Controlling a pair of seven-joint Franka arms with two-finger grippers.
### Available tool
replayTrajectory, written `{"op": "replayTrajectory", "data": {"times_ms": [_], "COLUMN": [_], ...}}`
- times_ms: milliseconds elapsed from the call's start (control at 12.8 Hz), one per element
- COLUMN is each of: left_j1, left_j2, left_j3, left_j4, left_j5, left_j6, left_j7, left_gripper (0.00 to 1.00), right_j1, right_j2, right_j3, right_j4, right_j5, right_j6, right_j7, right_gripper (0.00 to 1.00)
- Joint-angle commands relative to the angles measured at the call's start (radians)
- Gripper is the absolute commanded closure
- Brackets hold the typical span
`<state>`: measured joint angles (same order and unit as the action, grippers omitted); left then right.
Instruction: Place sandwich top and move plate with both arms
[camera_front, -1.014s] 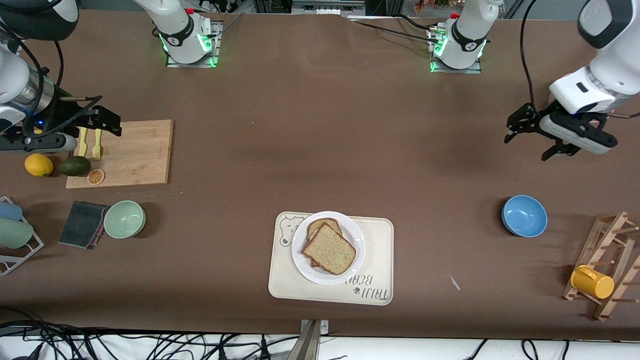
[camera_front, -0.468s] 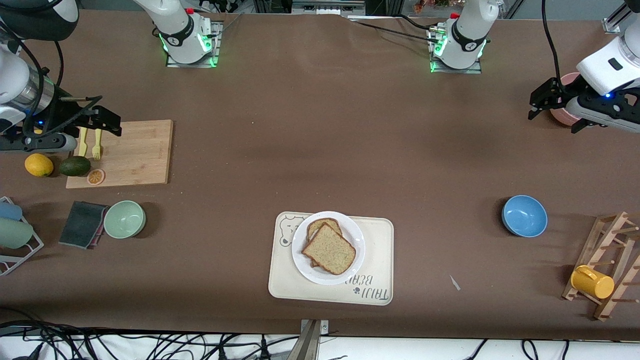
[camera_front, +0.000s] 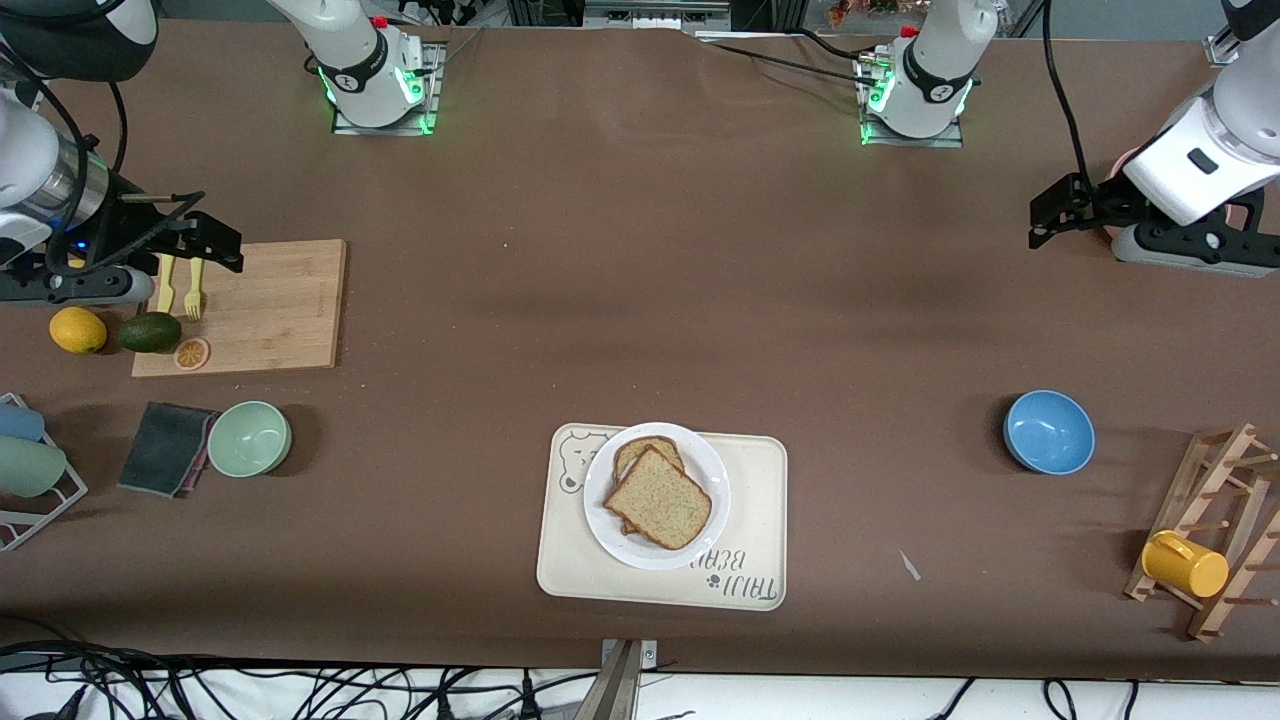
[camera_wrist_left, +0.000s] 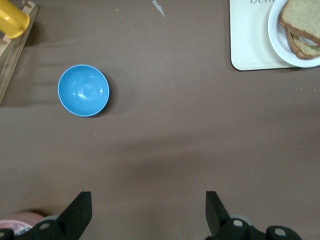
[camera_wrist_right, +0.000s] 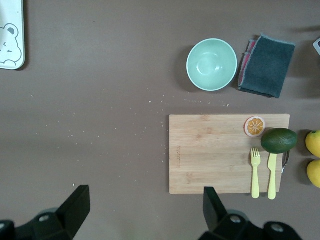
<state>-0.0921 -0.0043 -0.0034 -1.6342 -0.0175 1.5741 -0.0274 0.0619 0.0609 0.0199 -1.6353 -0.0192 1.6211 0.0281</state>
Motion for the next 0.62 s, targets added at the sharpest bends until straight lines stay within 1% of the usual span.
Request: {"op": "replayTrajectory", "data": {"times_ms": [0,156,546], "left_j1": [-0.006,0.000,0.052], "left_j2": [0.087,0.087,0.079], "left_j3": [-0.023,-0.024,-0.023], "left_j4": [0.148,0.149,0.139], "left_j5": [0.036,0.022,-0.018], "left_j6": [-0.083,-0.082,-0.077], "left_j7": [-0.138,-0.196,-0.207], "left_gripper": [0.00,0.00,0.00], "right_j1": [-0.005,-0.005,-0.007], "right_j2": [0.002,0.003,0.003], "right_j3": [0.005,0.005,0.005], "right_j4": [0.012,0.012,0.011], "right_j5": [-0.010,-0.010,-0.010], "right_j6": [-0.012,-0.010,-0.012], "right_j7": [0.001,0.001,0.001], "right_gripper": [0.00,0.00,0.00]}}
